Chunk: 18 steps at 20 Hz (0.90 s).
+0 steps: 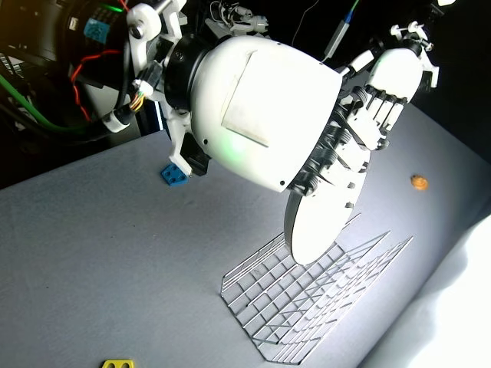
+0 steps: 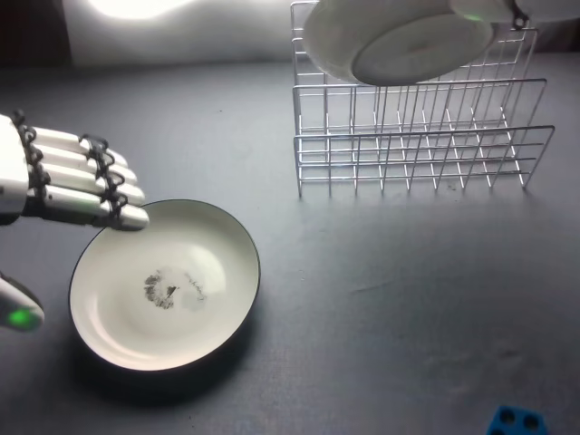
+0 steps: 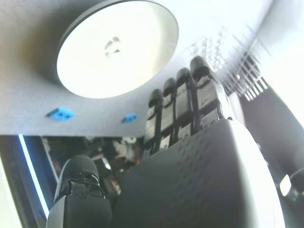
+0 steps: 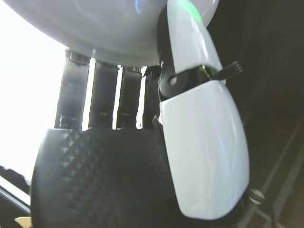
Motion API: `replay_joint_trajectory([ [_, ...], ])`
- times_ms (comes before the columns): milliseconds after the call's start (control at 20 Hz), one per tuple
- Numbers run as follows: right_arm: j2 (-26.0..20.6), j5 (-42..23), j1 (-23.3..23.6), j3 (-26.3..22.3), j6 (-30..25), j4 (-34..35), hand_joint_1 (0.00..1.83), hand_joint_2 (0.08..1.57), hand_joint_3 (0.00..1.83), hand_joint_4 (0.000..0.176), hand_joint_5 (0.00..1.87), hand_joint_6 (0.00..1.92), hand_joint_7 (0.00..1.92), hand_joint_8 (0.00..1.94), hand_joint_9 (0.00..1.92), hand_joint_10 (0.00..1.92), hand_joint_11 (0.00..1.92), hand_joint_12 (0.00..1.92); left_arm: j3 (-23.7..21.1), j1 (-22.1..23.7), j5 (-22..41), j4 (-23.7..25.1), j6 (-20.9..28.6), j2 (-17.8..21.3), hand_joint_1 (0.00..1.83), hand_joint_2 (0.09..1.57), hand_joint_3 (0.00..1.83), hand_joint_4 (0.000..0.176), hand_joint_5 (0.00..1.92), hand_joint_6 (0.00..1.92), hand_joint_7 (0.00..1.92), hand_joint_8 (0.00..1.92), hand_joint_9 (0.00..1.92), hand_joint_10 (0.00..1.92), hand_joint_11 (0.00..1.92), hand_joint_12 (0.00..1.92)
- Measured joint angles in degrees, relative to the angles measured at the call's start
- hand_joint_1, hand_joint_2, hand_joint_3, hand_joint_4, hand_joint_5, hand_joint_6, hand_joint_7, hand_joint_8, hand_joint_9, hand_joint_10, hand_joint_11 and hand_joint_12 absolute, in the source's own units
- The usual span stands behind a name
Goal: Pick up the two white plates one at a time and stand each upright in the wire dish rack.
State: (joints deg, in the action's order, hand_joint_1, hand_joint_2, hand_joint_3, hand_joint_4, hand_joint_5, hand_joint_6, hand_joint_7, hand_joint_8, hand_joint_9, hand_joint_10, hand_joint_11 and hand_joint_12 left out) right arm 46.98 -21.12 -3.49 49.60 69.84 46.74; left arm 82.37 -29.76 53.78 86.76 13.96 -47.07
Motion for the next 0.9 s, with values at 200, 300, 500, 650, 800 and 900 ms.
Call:
replay_joint_trajectory([
  [200,-0.5,0.7,0.0,1.4,-0.8,0.0,1.36,1.15,0.00,0.000,0.80,1.22,0.92,1.03,0.90,1.23,0.70,1.32,-0.2,-2.3,-1.3,1.4,-0.1,-0.7,0.00,1.11,0.00,0.000,0.13,0.00,0.11,0.00,0.08,0.00,0.00,0.27],
  [300,-0.5,2.8,0.0,2.4,-2.1,-0.3,1.37,1.15,0.00,0.000,0.81,1.21,0.92,1.02,0.91,1.22,0.71,1.32,-0.4,-3.4,-2.2,1.6,-0.1,-0.7,0.00,1.11,0.00,0.000,0.13,0.00,0.11,0.00,0.08,0.00,0.00,0.25],
  [500,-0.4,7.3,0.0,5.1,-3.9,-0.8,1.36,1.17,0.00,0.000,0.75,1.29,0.86,1.11,0.89,1.26,0.68,1.32,-1.1,-5.7,-3.4,2.9,-0.1,-1.5,0.00,1.11,0.00,0.000,0.13,0.00,0.12,0.00,0.09,0.00,0.00,0.27],
  [650,0.1,11.9,0.9,7.7,-5.2,-1.1,1.36,1.16,0.00,0.000,0.78,1.24,0.90,1.06,0.90,1.24,0.68,1.30,-1.4,-5.7,-3.9,2.5,-0.1,-1.7,0.00,1.11,0.00,0.000,0.14,0.00,0.12,0.00,0.10,0.00,0.00,0.30],
  [800,1.0,14.2,1.8,9.4,-6.2,-1.4,1.36,1.16,0.00,0.000,0.77,1.26,0.90,1.05,0.89,1.25,0.69,1.32,-0.9,-5.7,-4.2,2.7,-0.1,-1.9,0.00,1.11,0.00,0.000,0.13,0.00,0.12,0.00,0.10,0.00,0.00,0.27],
  [900,2.3,15.3,1.8,10.6,-6.5,-1.5,1.36,1.15,0.00,0.000,0.79,1.23,0.91,1.04,0.91,1.23,0.70,1.32,-0.3,-5.7,-4.9,2.6,-0.1,-2.1,0.00,1.11,0.00,0.000,0.13,0.00,0.11,0.00,0.08,0.00,0.00,0.25],
])
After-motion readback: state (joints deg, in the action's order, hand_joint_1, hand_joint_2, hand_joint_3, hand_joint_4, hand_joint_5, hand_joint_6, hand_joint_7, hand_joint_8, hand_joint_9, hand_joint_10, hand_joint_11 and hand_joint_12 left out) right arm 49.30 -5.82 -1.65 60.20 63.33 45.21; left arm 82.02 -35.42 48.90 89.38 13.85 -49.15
